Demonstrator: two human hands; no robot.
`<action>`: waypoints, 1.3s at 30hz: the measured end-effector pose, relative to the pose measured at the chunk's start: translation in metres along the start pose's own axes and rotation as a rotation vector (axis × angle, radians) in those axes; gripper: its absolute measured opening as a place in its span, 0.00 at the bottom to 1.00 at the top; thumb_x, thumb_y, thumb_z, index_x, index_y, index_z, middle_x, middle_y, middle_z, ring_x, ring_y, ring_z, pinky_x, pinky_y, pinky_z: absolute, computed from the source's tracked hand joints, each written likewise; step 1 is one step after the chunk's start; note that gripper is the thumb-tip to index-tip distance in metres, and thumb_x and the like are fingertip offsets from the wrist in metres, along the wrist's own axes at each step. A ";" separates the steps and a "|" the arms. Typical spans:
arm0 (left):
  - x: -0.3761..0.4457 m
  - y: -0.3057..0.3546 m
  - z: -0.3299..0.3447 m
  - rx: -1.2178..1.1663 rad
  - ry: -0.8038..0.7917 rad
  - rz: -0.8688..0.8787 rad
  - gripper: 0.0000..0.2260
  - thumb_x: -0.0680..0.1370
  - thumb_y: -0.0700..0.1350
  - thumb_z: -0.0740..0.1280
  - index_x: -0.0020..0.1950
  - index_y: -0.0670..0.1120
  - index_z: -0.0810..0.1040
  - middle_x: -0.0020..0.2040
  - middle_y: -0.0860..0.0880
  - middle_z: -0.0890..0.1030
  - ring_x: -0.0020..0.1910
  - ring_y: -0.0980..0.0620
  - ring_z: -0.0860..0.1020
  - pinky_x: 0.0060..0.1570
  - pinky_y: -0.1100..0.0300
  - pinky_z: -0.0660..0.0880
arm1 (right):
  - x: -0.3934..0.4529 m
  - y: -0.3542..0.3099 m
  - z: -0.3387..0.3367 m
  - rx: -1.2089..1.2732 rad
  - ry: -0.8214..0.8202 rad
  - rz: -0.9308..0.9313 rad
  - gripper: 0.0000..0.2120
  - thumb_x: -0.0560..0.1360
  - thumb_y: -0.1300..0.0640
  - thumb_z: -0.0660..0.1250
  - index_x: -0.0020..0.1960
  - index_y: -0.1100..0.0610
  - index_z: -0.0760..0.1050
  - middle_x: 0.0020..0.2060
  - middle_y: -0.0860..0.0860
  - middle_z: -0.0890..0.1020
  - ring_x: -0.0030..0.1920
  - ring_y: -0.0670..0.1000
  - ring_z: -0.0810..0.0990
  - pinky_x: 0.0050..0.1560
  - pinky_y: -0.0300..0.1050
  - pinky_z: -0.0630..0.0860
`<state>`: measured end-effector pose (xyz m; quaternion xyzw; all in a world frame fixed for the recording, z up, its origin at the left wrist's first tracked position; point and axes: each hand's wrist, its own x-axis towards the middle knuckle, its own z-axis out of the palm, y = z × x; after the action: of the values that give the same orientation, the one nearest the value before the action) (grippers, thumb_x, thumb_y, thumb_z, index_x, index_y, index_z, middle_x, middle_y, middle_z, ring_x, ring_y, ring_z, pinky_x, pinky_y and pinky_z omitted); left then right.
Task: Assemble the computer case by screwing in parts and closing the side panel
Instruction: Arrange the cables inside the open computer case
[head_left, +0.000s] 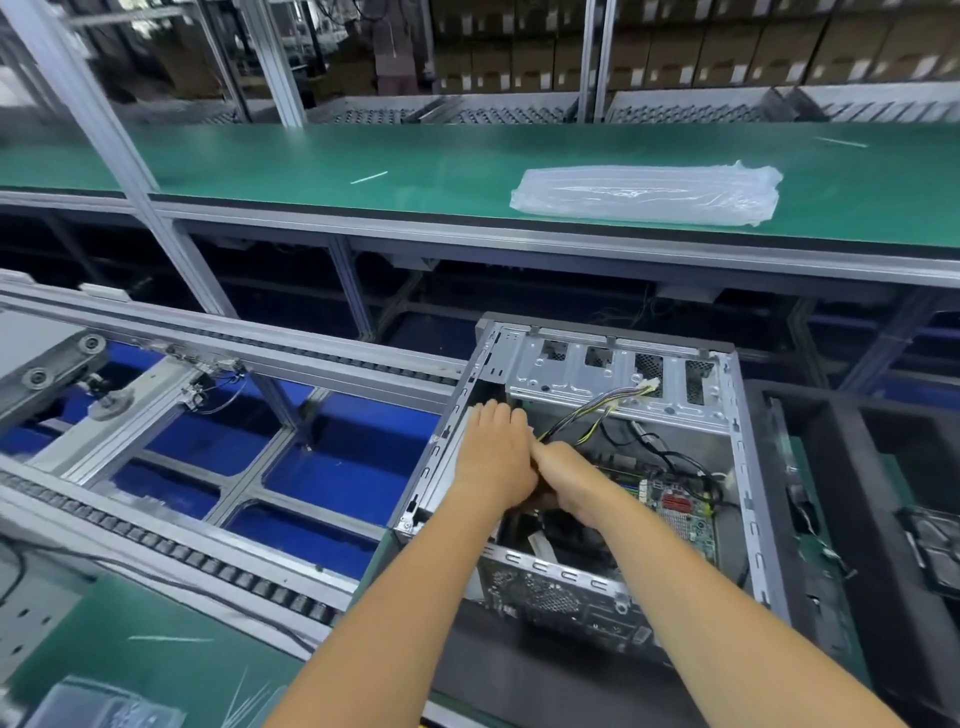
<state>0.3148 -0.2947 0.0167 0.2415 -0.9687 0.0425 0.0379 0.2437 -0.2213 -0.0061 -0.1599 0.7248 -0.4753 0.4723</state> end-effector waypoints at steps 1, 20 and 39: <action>0.001 -0.003 0.003 -0.037 0.024 0.023 0.09 0.78 0.45 0.56 0.55 0.43 0.70 0.55 0.45 0.73 0.56 0.45 0.69 0.63 0.53 0.61 | 0.001 0.001 0.001 -0.028 0.032 -0.010 0.28 0.82 0.38 0.55 0.54 0.63 0.78 0.50 0.60 0.84 0.52 0.61 0.84 0.59 0.58 0.79; 0.035 -0.013 0.025 -0.066 0.051 0.090 0.11 0.80 0.48 0.56 0.47 0.42 0.74 0.48 0.43 0.78 0.49 0.44 0.69 0.49 0.52 0.62 | 0.007 0.007 -0.017 -0.357 0.417 -0.314 0.09 0.77 0.63 0.60 0.42 0.62 0.77 0.39 0.56 0.81 0.39 0.55 0.78 0.35 0.45 0.70; 0.032 -0.015 0.023 -0.053 -0.038 0.158 0.14 0.80 0.49 0.54 0.38 0.45 0.70 0.44 0.43 0.81 0.47 0.41 0.76 0.51 0.51 0.64 | 0.007 0.007 -0.015 -0.587 0.515 -0.363 0.08 0.77 0.59 0.59 0.41 0.58 0.72 0.37 0.55 0.75 0.42 0.57 0.70 0.38 0.48 0.64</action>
<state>0.2926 -0.3253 -0.0017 0.1641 -0.9861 0.0151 0.0223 0.2290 -0.2142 -0.0140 -0.2885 0.8837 -0.3487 0.1193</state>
